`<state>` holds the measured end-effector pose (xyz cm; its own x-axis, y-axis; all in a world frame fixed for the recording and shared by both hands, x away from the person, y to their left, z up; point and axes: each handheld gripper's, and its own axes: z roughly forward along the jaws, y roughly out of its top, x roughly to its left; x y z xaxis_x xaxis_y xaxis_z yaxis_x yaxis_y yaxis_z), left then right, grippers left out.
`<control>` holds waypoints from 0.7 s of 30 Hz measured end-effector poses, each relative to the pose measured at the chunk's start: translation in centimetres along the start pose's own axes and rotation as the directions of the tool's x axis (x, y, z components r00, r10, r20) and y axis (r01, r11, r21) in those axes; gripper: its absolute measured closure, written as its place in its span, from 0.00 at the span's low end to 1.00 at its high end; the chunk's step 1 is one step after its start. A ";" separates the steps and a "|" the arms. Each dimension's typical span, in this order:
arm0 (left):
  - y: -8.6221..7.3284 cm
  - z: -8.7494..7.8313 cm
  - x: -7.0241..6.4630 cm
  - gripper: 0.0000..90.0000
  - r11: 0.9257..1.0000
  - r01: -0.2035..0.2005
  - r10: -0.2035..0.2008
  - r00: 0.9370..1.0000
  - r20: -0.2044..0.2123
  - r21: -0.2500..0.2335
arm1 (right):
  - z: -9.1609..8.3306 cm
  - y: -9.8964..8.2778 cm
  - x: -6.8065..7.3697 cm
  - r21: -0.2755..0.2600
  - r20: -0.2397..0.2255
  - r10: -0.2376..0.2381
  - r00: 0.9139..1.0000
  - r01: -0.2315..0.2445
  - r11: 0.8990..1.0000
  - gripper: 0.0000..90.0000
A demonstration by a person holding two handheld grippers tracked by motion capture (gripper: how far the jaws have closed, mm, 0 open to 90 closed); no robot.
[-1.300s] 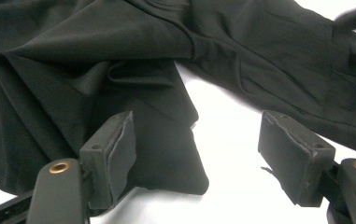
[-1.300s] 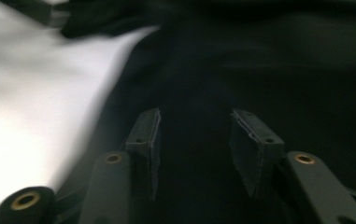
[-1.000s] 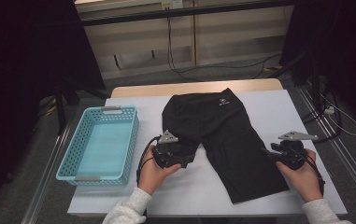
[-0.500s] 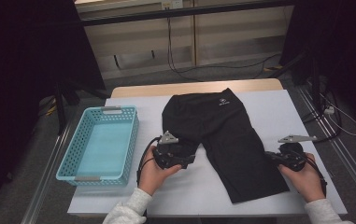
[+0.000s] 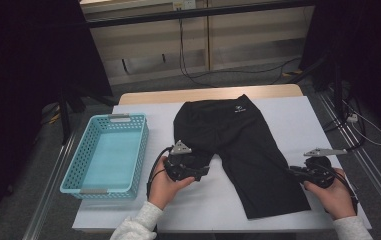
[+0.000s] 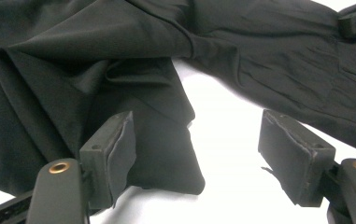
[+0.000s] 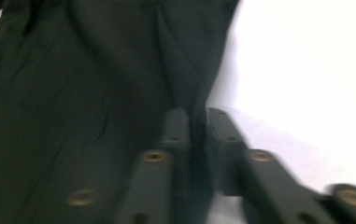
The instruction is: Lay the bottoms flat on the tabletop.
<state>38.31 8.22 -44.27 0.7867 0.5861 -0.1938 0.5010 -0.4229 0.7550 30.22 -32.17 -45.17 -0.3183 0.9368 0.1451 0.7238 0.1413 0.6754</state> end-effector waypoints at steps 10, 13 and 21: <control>0.0 -0.5 0.2 0.30 1.000 0.007 -0.007 1.000 -0.010 -0.011 | 2.4 3.4 -0.4 -0.098 0.040 -0.008 0.999 0.011 0.995 0.55; 0.0 -0.6 0.3 0.30 1.000 0.005 -0.005 1.000 -0.012 -0.011 | 3.8 4.4 -0.4 -0.084 0.050 0.008 0.999 -0.004 0.996 0.57; 0.0 -0.8 0.4 0.29 1.000 0.011 -0.011 1.000 -0.015 -0.011 | 5.6 5.0 -1.2 -0.062 0.046 0.006 0.999 -0.003 0.998 0.86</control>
<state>38.36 9.00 -43.90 0.7755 0.6013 -0.1926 0.5057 -0.4089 0.7596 37.58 -30.77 -46.02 -0.2858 0.9513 0.1160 0.6857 0.1184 0.7182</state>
